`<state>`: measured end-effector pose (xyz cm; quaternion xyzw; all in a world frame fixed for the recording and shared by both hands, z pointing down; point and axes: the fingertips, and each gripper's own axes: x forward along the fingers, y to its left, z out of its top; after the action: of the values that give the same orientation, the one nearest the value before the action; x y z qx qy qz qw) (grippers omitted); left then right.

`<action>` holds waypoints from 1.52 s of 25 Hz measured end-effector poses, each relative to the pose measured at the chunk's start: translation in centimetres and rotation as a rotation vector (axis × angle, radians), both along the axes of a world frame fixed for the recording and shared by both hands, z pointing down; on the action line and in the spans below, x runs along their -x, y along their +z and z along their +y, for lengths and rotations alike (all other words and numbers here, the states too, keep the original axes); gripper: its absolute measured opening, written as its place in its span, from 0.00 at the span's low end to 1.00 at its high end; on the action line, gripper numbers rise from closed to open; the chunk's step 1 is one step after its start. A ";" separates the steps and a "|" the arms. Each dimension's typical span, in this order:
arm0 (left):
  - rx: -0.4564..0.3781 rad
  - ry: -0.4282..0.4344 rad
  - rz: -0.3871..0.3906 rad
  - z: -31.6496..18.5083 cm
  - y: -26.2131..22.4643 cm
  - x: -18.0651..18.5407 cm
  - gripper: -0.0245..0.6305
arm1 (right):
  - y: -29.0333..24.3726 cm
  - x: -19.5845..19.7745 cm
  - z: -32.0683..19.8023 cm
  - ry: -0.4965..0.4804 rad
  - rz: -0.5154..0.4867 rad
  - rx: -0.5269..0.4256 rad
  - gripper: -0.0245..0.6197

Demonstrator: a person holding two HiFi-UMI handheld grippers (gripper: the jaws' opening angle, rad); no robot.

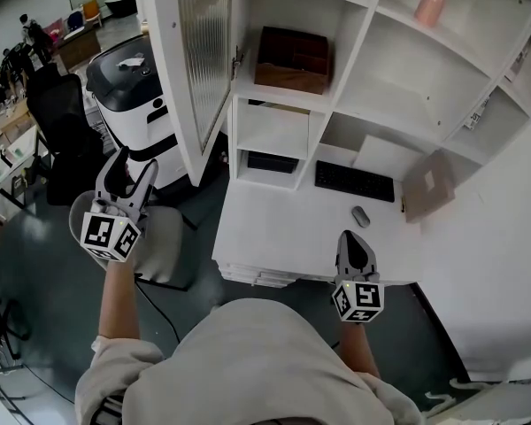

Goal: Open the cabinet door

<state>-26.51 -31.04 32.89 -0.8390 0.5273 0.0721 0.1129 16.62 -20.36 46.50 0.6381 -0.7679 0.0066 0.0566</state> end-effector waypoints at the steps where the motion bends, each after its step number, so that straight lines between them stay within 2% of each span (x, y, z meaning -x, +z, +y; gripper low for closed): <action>1: 0.009 -0.006 -0.001 0.0 0.6 -0.1 0.47 | 0.0 0.0 0.0 0.000 0.001 0.001 0.04; 14: 0.173 -0.066 0.037 1.2 10.0 -1.8 0.47 | 0.3 0.5 0.2 -0.005 0.005 0.007 0.04; 26: 0.306 -0.055 0.040 2.9 16.8 -4.7 0.46 | 0.5 0.8 0.3 -0.007 0.004 0.009 0.05; 32: 0.319 -0.030 0.017 3.2 17.6 -5.9 0.43 | 0.4 0.6 0.0 -0.005 0.005 0.005 0.04; 38: 0.312 -0.017 -0.006 3.3 17.6 -6.3 0.35 | 0.2 0.8 -0.1 -0.003 0.012 -0.002 0.04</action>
<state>-20.17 -27.71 50.45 -0.8421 0.5389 -0.0142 -0.0167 15.80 -20.43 46.75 0.6370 -0.7685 0.0019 0.0605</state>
